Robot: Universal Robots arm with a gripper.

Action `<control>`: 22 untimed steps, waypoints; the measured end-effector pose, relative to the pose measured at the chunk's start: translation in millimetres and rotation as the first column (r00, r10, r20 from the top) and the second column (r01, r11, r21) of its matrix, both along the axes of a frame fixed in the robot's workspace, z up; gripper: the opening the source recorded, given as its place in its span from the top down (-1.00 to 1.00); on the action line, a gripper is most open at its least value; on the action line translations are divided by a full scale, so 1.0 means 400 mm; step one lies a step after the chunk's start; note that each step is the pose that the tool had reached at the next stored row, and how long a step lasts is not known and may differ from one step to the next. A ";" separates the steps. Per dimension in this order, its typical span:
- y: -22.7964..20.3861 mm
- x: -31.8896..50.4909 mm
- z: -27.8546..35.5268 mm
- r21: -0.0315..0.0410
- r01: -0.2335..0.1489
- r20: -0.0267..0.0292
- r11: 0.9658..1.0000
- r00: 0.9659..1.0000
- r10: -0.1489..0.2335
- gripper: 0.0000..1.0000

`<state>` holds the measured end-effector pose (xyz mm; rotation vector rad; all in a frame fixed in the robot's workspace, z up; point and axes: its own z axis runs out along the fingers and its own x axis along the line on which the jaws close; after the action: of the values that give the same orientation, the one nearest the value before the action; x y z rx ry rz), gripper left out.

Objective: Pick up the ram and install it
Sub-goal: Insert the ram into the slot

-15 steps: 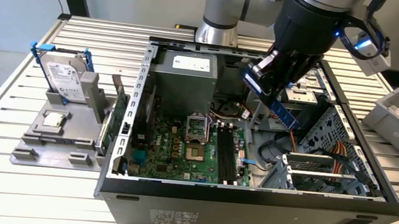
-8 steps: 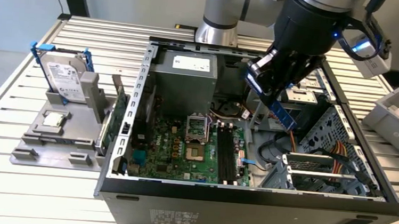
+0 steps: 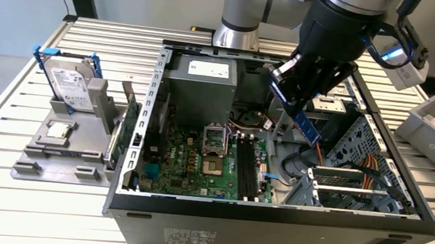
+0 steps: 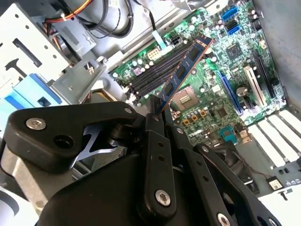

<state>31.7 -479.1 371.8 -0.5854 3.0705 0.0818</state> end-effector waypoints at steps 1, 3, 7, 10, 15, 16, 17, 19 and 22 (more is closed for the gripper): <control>-0.001 0.000 0.000 0.000 0.009 0.000 1.000 1.000 -0.009 1.00; -0.004 0.000 0.000 0.000 0.028 -0.001 1.000 1.000 -0.028 1.00; -0.005 0.000 -0.001 0.000 0.070 -0.002 0.998 0.998 -0.070 1.00; -0.006 0.000 -0.001 0.000 0.107 -0.003 0.994 0.994 -0.107 1.00; -0.006 0.000 -0.002 0.000 0.153 -0.004 0.988 0.988 -0.153 1.00; -0.006 0.000 -0.002 0.000 0.162 -0.004 0.987 0.987 -0.162 1.00; -0.006 0.000 -0.003 0.000 0.171 -0.004 0.985 0.985 -0.171 1.00; -0.006 0.000 -0.003 0.000 0.188 -0.004 0.982 0.982 -0.188 1.00; -0.006 0.000 -0.005 0.000 0.211 -0.004 0.978 0.978 -0.211 1.00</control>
<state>31.7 -481.3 369.9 -0.2568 3.1141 0.0804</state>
